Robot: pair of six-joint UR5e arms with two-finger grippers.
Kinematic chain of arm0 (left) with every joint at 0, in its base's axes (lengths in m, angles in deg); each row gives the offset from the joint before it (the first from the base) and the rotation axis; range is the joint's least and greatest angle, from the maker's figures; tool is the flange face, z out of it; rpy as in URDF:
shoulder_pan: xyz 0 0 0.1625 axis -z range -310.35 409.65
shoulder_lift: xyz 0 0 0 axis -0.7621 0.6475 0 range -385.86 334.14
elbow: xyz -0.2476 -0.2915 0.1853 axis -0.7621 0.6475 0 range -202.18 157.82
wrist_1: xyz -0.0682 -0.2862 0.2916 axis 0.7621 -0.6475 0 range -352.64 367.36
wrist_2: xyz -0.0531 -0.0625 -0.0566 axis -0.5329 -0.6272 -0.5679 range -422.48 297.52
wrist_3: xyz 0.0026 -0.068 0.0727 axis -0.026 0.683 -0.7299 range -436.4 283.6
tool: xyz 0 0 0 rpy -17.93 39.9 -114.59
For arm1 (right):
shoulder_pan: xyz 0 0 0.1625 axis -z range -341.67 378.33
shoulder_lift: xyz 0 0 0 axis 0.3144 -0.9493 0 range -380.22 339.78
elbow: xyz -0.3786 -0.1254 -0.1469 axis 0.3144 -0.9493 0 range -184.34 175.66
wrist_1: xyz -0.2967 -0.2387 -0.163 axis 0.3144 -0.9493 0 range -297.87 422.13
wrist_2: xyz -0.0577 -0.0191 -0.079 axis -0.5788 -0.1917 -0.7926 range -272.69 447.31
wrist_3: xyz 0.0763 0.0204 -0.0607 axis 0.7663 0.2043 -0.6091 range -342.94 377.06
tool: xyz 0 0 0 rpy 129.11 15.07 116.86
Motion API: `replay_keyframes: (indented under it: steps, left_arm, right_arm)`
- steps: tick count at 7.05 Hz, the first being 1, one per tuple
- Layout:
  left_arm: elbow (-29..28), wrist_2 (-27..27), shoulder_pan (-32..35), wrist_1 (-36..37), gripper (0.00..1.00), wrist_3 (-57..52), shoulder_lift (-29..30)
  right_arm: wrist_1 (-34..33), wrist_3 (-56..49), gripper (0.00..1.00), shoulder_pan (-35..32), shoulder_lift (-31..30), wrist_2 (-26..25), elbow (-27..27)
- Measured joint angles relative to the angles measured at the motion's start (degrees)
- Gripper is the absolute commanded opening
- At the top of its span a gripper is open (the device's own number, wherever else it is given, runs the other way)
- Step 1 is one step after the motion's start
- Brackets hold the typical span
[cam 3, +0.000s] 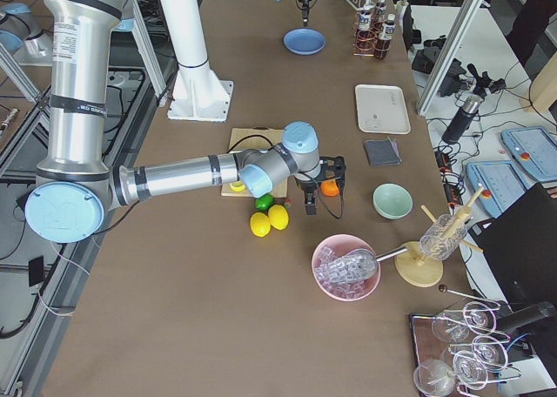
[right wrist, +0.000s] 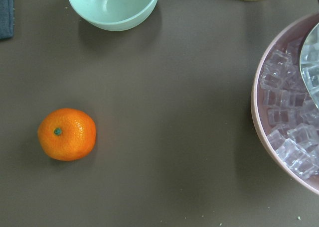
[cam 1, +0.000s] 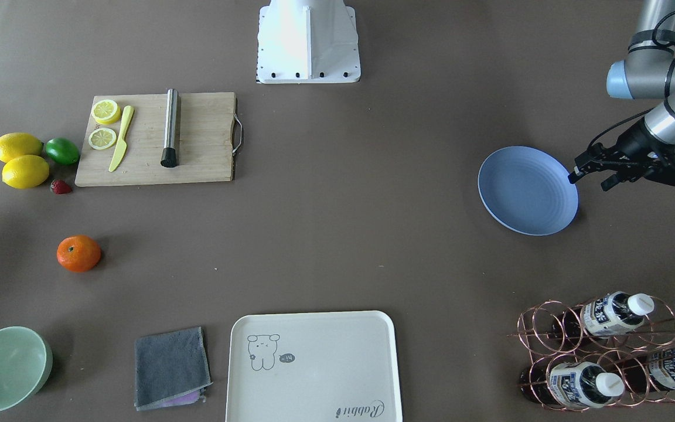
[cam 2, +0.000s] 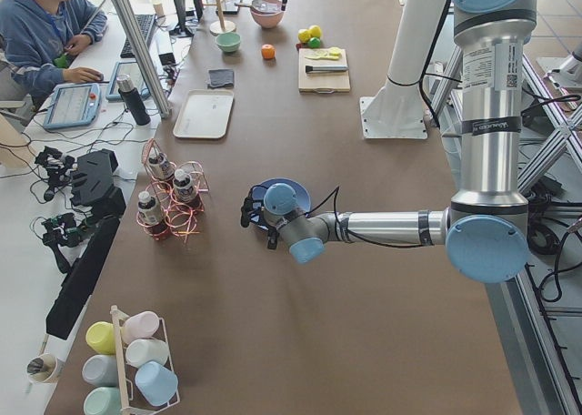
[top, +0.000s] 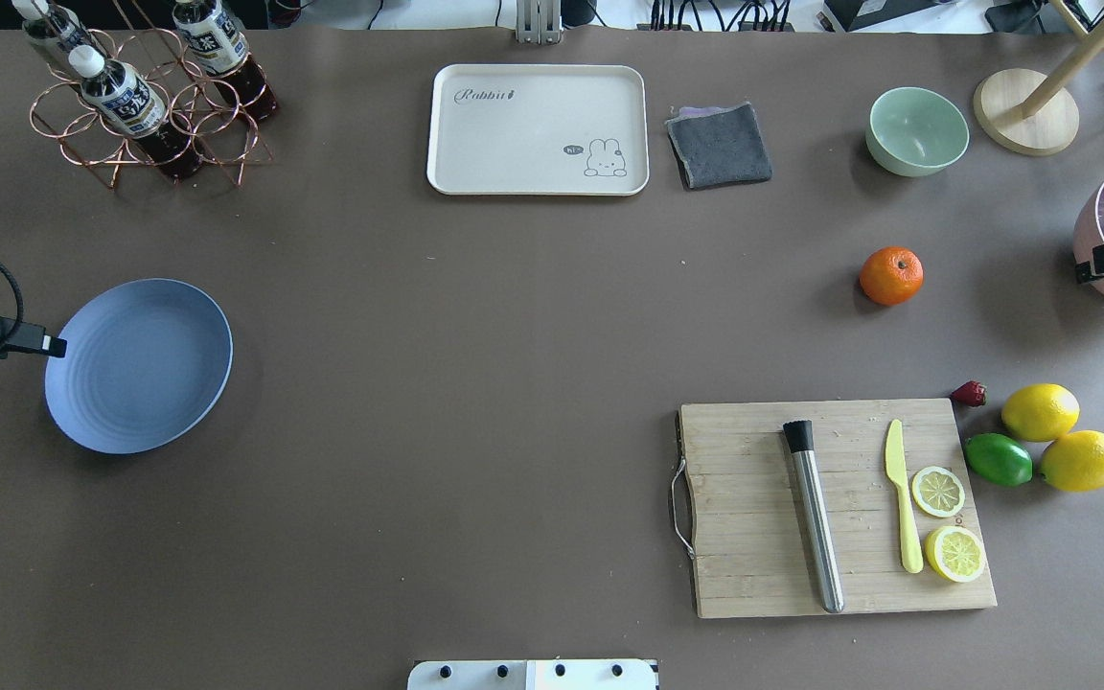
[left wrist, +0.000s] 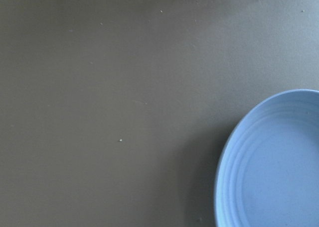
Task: Pick orange to plate
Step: 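Grasp the rim of the light blue plate with the left gripper and lift it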
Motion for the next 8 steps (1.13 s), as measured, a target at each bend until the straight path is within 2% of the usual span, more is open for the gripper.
replay_keyframes:
  steps: [1, 2, 3, 6, 8]
  left_arm:
    - [-1.71, 0.88, -1.62, -2.19, 0.49, 1.81, 1.16]
    - [-3.01, 1.11, -2.37, -3.57, 0.15, 2.30, 1.82]
    - [-3.46, 0.94, -2.58, -4.07, 0.00, 2.23, 2.00]
    - [-2.77, -2.89, -1.28, -4.23, 0.00, 3.28, 3.88]
    - [-1.74, -5.03, -0.09, -3.93, 0.00, 13.08, 10.44]
  right_arm:
    - [0.02, -0.02, 1.00, 0.08, 0.02, -0.27, 0.10]
    - [0.00, -0.12, 1.00, 0.11, 0.06, -0.45, 0.13]
    - [-0.02, -0.20, 1.00, 0.13, 0.22, -0.52, 0.14]
    - [-0.02, -0.20, 1.00, 0.13, 0.54, -0.49, 0.08]
    - [-0.02, -0.01, 1.00, 0.13, 0.56, -0.40, 0.07]
